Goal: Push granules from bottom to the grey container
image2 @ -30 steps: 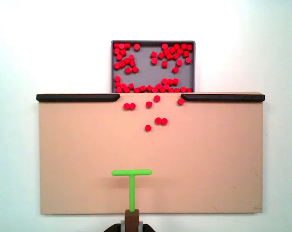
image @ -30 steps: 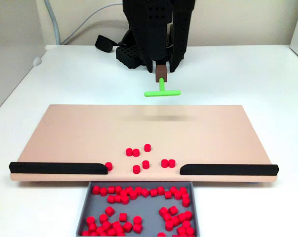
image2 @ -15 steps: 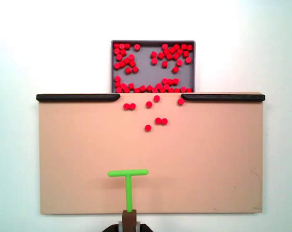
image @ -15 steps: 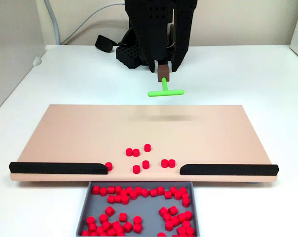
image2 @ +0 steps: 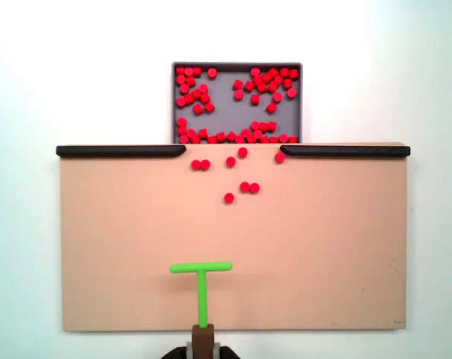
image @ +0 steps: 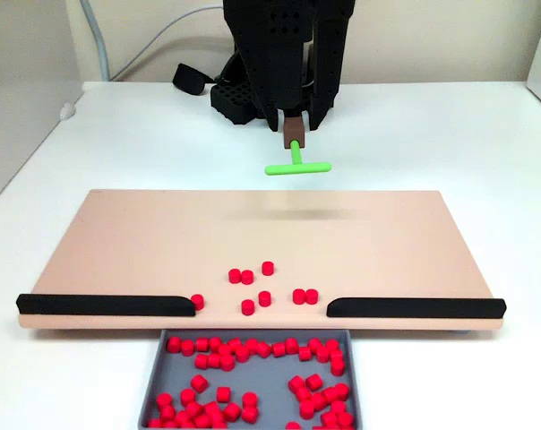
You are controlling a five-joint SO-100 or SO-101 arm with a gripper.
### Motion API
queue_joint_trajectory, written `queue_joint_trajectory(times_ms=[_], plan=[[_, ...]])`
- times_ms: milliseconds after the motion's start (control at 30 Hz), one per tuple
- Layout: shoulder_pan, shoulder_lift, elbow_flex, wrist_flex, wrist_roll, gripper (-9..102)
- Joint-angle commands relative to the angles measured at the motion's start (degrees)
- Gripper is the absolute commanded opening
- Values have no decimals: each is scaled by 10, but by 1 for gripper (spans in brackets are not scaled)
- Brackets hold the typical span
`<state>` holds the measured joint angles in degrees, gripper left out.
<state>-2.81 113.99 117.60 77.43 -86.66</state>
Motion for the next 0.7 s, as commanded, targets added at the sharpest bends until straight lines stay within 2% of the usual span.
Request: queue_joint_trajectory(times_ms=[0, 667], plan=[[7, 17, -5, -2, -4, 0], [20, 18, -4, -2, -18, 0]])
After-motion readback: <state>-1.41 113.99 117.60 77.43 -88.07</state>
